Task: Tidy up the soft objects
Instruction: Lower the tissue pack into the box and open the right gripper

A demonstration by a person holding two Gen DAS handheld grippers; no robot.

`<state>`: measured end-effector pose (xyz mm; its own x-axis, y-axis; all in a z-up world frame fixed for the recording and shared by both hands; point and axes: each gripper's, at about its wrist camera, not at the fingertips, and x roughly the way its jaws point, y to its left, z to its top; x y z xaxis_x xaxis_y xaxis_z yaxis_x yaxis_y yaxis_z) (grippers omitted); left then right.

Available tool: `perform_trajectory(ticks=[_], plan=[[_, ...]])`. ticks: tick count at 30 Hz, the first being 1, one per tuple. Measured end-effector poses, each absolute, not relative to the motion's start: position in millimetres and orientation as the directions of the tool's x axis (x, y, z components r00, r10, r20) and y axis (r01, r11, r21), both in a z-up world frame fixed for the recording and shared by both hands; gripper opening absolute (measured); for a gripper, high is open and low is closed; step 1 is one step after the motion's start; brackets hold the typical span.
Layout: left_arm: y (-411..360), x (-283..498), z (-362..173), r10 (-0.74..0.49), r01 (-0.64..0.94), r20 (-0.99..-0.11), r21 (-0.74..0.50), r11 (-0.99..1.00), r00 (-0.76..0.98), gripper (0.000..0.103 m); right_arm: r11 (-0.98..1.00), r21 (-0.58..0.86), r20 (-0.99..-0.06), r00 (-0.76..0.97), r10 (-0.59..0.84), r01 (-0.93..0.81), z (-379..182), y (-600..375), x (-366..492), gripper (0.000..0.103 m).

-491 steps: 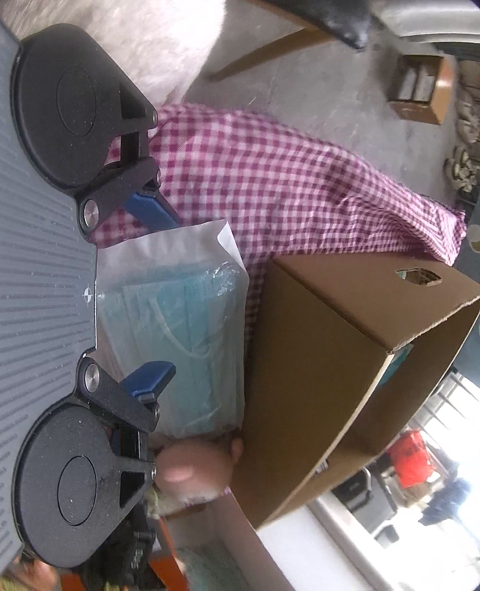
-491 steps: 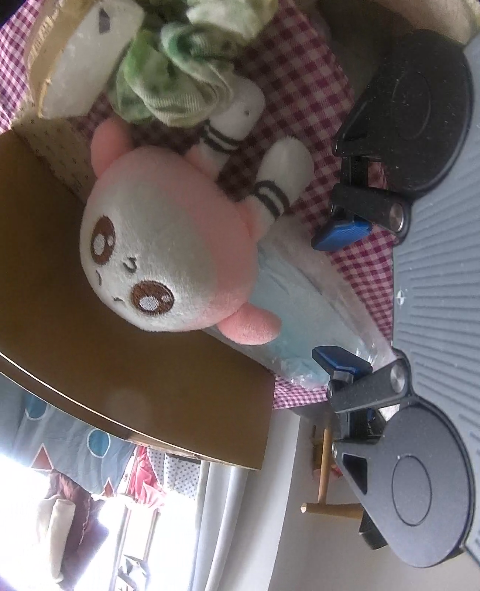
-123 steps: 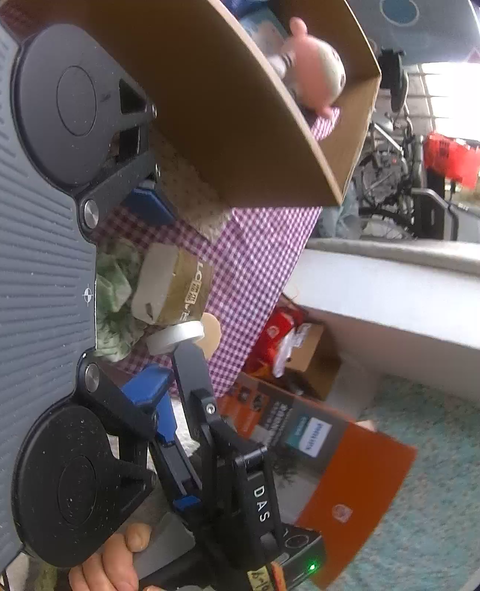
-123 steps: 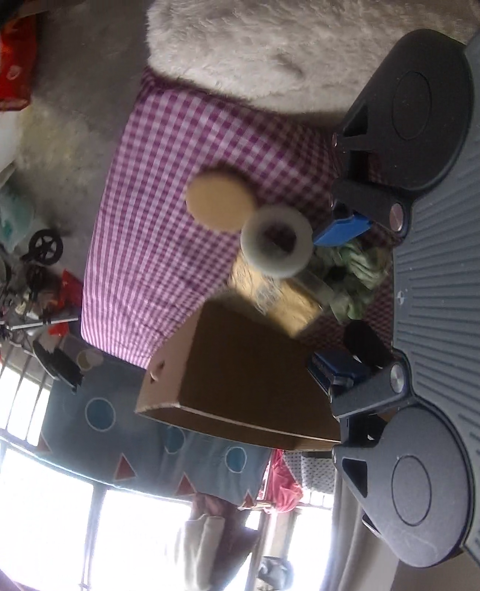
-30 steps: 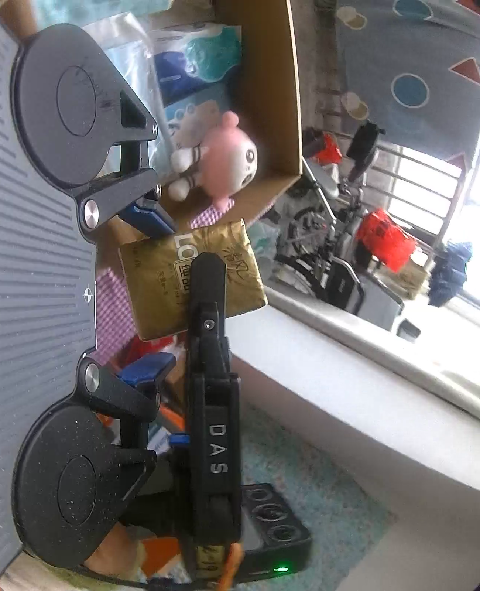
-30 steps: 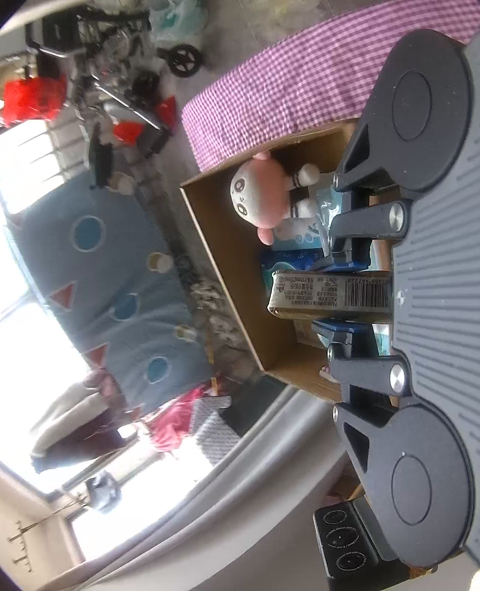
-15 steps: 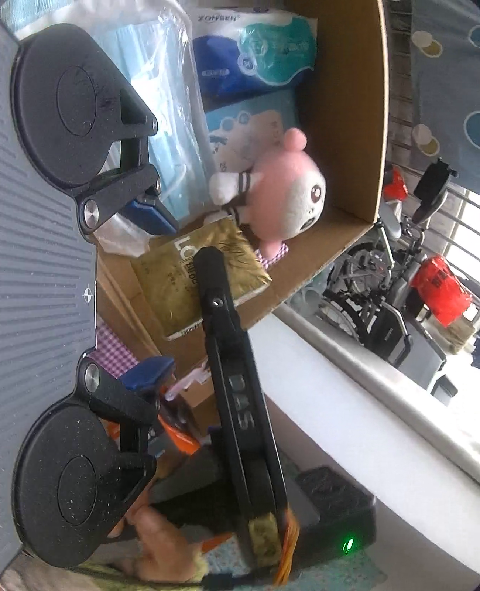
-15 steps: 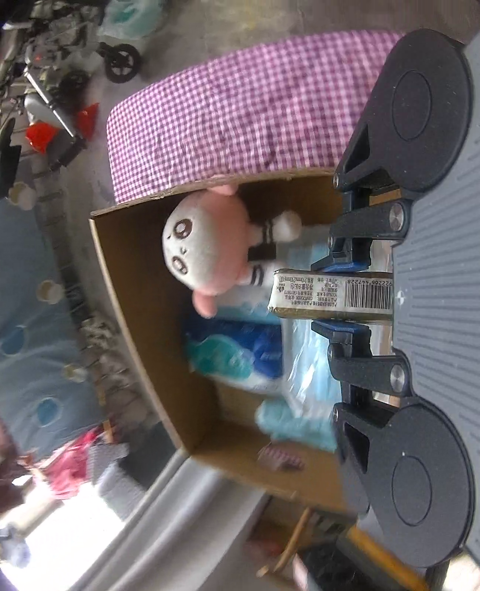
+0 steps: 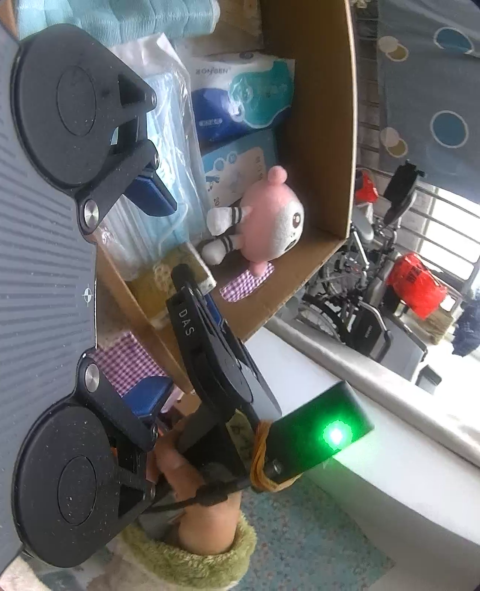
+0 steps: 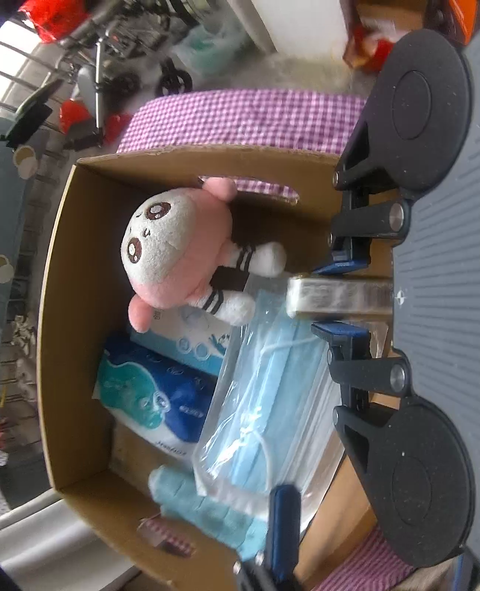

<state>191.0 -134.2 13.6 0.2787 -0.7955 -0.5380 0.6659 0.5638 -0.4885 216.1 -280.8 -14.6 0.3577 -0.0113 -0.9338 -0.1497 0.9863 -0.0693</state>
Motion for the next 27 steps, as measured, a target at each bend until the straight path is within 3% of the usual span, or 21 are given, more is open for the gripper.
perform_trajectory(ticks=[7,10,17,24,27], plan=[[-122,186,16,-0.811,0.684,-0.515,-0.487,0.544,0.278,0.096,0.959,-0.249,-0.877,0.451,-0.165,-0.134,7,-282,218,0.032],[-120,184,17,-0.811,0.694,-0.508,-0.472,0.544,0.290,0.098,0.958,-0.263,-0.857,0.484,-0.176,-0.117,18,-285,218,0.032],[-109,182,18,-0.829,0.698,-0.479,-0.487,0.525,0.288,0.101,0.990,-0.122,-0.848,0.526,-0.071,-0.063,34,-294,215,0.032],[-87,171,32,-0.847,0.700,-0.421,-0.495,0.515,0.325,0.102,0.998,0.059,-0.743,0.667,0.060,-0.024,74,-300,165,0.033],[-78,165,40,-0.845,0.697,-0.410,-0.492,0.522,0.344,0.102,0.992,0.125,-0.675,0.732,0.091,-0.009,92,-305,129,0.052]])
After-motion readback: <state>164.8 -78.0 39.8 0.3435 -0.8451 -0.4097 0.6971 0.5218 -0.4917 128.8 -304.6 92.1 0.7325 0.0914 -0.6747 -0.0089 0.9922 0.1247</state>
